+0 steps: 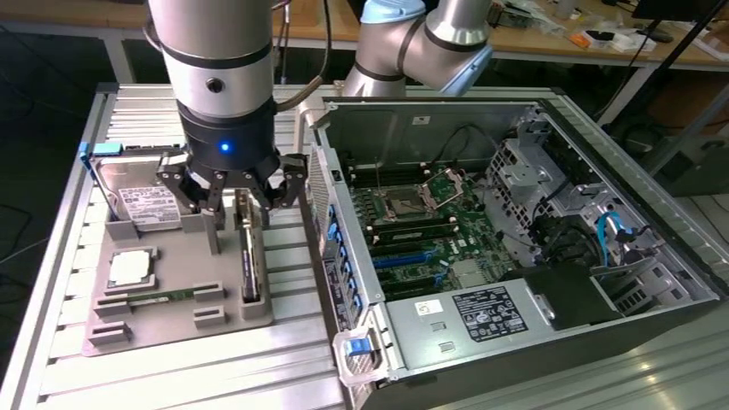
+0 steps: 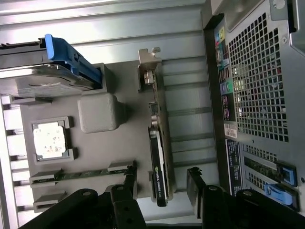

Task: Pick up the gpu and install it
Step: 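Pick up the gpu and move the gpu toward the slot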

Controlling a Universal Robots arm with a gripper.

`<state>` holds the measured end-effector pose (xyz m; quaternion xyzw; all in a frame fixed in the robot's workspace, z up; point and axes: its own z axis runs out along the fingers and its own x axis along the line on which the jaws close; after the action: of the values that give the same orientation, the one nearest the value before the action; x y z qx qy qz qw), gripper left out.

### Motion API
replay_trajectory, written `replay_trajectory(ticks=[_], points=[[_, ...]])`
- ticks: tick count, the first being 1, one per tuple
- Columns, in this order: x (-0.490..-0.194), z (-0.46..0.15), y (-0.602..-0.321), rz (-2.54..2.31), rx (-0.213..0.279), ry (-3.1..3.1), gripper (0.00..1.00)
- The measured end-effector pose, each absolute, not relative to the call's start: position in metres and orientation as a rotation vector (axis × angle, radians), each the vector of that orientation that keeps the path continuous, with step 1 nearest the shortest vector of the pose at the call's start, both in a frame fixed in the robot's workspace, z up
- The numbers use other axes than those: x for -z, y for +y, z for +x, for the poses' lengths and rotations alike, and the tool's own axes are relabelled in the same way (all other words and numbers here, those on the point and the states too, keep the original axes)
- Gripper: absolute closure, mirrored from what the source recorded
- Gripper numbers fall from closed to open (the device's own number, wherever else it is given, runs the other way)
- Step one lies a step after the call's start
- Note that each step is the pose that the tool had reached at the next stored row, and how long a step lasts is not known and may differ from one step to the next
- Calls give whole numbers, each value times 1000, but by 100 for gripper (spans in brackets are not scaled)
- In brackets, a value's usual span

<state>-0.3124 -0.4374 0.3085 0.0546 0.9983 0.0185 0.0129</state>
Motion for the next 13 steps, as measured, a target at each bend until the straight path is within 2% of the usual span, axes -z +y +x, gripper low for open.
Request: replay_trajectory(ticks=[13], points=[[-278, -312, -438, 20, -59, 3120, 46]])
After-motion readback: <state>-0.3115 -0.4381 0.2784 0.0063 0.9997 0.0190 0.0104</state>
